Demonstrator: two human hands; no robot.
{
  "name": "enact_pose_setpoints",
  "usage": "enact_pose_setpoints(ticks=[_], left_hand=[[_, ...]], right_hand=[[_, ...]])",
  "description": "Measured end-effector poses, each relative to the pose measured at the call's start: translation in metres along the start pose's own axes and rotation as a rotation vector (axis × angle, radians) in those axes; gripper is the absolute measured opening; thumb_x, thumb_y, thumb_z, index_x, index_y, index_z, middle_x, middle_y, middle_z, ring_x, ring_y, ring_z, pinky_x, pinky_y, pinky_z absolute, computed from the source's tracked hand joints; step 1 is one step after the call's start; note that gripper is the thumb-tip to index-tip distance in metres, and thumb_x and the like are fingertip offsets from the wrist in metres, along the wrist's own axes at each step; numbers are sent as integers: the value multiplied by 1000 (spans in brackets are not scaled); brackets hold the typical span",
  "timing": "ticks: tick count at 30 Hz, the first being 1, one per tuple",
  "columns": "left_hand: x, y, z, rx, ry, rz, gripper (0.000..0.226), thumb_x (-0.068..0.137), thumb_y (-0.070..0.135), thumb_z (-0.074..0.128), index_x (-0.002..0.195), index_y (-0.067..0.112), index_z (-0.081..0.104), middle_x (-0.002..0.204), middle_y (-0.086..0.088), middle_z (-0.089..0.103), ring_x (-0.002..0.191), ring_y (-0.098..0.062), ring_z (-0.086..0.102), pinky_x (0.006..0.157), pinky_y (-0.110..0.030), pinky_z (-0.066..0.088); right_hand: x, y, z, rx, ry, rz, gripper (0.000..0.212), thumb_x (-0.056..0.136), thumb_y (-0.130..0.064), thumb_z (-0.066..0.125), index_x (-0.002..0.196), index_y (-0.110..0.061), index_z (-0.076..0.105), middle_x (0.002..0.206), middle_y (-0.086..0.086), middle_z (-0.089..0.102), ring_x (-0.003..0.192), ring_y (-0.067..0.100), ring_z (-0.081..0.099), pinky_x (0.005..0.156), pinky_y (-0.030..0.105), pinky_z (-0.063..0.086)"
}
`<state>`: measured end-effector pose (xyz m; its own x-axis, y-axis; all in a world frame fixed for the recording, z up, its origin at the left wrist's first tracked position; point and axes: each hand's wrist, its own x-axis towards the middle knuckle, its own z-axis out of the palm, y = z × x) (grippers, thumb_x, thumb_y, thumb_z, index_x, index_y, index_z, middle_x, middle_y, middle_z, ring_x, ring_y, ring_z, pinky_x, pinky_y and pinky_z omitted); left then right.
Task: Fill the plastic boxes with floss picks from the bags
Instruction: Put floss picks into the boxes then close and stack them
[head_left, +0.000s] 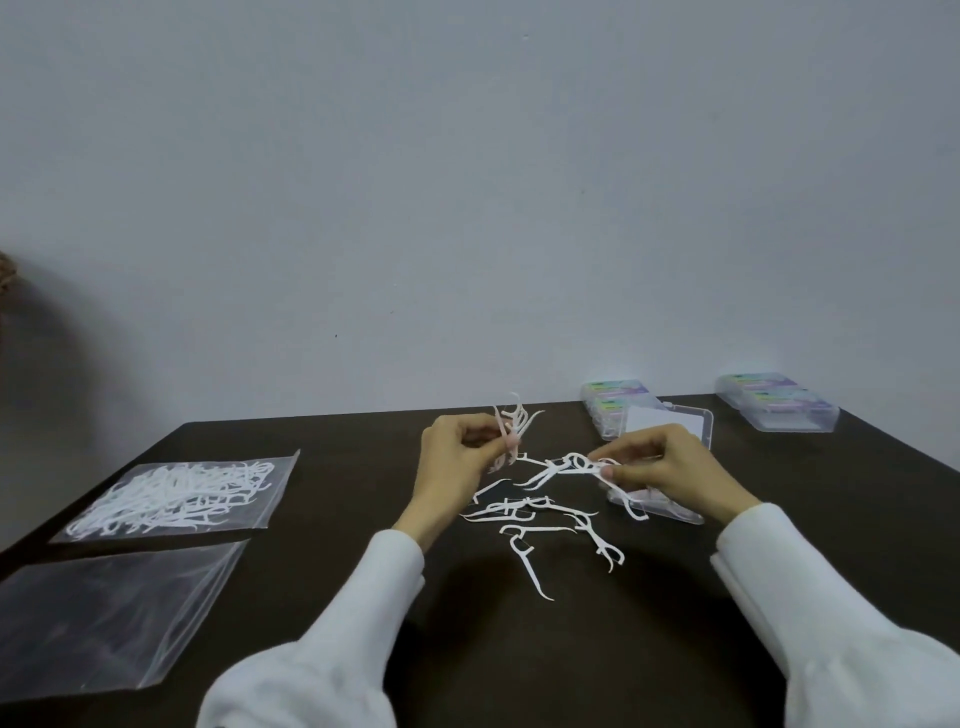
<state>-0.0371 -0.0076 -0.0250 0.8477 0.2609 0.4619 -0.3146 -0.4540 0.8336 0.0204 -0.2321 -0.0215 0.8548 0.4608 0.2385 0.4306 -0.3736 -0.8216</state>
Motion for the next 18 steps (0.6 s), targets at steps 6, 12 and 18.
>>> enact_pose_setpoints(ticks=[6, 12, 18], left_hand=[[19, 5, 37, -122, -11, -99, 8, 78, 10, 75, 85, 12, 74, 81, -4, 74, 80, -13, 70, 72, -19, 54], [25, 8, 90, -27, -19, -72, 12, 81, 11, 73, 92, 7, 75, 83, -4, 72, 72, -7, 64, 65, -13, 47], [21, 10, 123, 272, -181, 69, 15, 88, 21, 66, 99, 14, 73, 98, -3, 73, 86, -14, 66, 82, -33, 54]], right_hand=[[0, 12, -33, 3, 149, 86, 20, 74, -11, 76, 87, -26, 74, 87, -1, 71, 81, 11, 65, 66, 19, 49], [-9, 25, -64, -28, 266, 173, 18, 79, -9, 71, 95, -16, 72, 74, 0, 67, 64, 8, 57, 48, 10, 41], [-15, 36, -75, -156, 234, 288, 17, 78, -6, 72, 92, -14, 74, 74, 2, 69, 57, 4, 58, 42, 6, 37]])
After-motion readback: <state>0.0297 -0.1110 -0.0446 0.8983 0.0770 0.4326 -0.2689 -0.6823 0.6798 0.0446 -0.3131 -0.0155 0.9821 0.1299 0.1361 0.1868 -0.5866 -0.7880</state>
